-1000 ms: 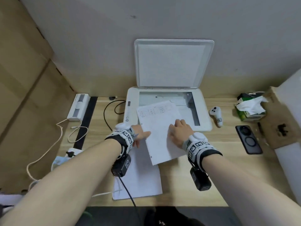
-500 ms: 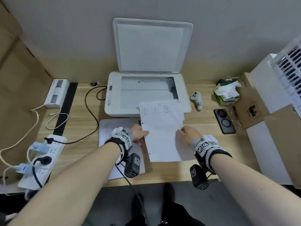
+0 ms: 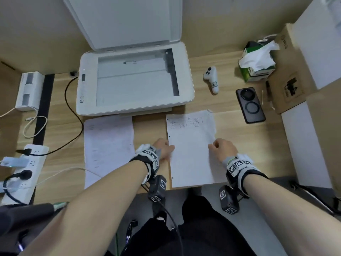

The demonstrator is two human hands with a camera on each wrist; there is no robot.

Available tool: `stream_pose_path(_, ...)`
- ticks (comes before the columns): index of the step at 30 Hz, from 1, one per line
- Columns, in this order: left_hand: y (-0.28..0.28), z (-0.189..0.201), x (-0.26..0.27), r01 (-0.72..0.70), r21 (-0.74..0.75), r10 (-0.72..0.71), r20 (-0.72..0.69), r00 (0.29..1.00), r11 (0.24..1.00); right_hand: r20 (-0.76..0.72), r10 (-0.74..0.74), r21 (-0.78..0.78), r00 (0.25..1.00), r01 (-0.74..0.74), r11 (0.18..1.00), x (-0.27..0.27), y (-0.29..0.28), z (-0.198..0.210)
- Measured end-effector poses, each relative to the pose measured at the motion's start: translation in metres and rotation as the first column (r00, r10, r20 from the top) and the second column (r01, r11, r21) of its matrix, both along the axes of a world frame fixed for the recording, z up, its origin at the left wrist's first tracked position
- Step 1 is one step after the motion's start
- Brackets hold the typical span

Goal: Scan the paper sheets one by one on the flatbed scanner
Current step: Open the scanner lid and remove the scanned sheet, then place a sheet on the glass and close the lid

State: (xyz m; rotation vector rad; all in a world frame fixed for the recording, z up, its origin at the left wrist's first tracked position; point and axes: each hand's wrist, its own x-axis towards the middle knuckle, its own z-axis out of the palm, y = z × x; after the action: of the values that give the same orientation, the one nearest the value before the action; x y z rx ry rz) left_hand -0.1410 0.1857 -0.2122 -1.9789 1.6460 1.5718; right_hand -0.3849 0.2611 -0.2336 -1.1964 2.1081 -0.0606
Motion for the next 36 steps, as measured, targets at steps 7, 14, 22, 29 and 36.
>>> stream_pose_path(7,-0.006,-0.014,-0.034,0.064,-0.031,-0.06,0.106,0.993,0.997,-0.023,0.023,-0.006,0.999,-0.023,1.0,-0.031,-0.005,-0.011)
stream_pose_path(14,-0.018,-0.017,-0.024,0.148,-0.024,-0.14,0.199,0.97,0.989,-0.102,0.005,0.001,0.995,-0.005,1.0,-0.025,-0.013,-0.002)
stream_pose_path(22,-0.04,-0.007,0.053,0.115,-0.204,-0.076,0.188,0.979,0.972,-0.114,0.045,-0.047,0.992,-0.051,0.998,0.045,-0.044,0.015)
stream_pose_path(29,-0.058,0.003,0.208,-0.068,-0.29,0.124,0.18,0.976,0.955,0.02,0.152,-0.116,0.988,-0.148,0.982,0.204,-0.094,0.0)
stream_pose_path(36,-0.041,-0.019,0.313,0.007,-0.442,0.062,0.141,0.988,0.897,0.017,0.259,-0.069,0.966,-0.257,0.964,0.296,-0.117,-0.023)
